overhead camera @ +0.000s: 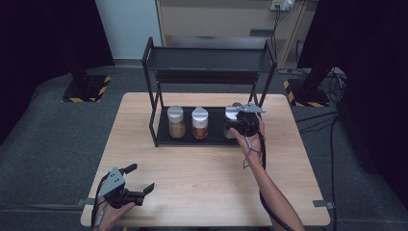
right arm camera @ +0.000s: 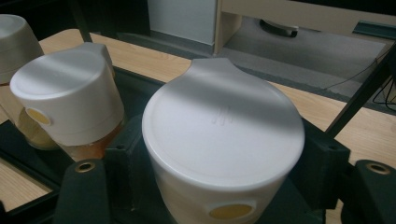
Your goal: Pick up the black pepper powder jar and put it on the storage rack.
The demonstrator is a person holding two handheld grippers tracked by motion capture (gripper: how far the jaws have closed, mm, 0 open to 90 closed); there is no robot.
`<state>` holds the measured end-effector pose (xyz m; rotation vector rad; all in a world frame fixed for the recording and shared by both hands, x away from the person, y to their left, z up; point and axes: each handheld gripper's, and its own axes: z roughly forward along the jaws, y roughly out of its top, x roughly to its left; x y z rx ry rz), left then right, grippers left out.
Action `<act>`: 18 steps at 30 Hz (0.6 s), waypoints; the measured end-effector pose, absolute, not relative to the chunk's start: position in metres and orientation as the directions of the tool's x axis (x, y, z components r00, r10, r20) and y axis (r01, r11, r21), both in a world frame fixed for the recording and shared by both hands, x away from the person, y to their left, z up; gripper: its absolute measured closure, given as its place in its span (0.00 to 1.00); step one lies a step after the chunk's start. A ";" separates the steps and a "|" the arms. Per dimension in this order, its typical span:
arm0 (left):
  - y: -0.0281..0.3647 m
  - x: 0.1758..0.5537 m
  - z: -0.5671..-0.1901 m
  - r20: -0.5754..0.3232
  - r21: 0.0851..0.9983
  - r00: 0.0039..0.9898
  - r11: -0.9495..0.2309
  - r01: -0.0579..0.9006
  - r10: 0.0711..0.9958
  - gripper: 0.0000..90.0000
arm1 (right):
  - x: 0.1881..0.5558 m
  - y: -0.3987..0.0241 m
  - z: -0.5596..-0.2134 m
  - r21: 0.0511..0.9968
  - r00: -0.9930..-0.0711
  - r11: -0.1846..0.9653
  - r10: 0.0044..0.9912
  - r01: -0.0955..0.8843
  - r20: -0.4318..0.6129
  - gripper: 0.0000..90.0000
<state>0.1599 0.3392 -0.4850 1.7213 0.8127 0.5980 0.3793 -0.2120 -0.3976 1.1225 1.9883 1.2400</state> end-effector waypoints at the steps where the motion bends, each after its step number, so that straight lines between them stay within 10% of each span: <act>1: 0.339 0.160 -0.485 -0.007 0.958 0.639 -0.178 0.224 0.769 0.01 | 0.380 -0.211 -0.399 0.901 -0.509 0.229 0.861 0.369 -0.010 0.34; 18: 0.339 0.160 -0.485 -0.006 0.959 0.638 -0.177 0.223 0.770 0.01 | 0.391 -0.200 -0.413 0.892 -0.487 0.221 0.873 0.394 -0.001 0.34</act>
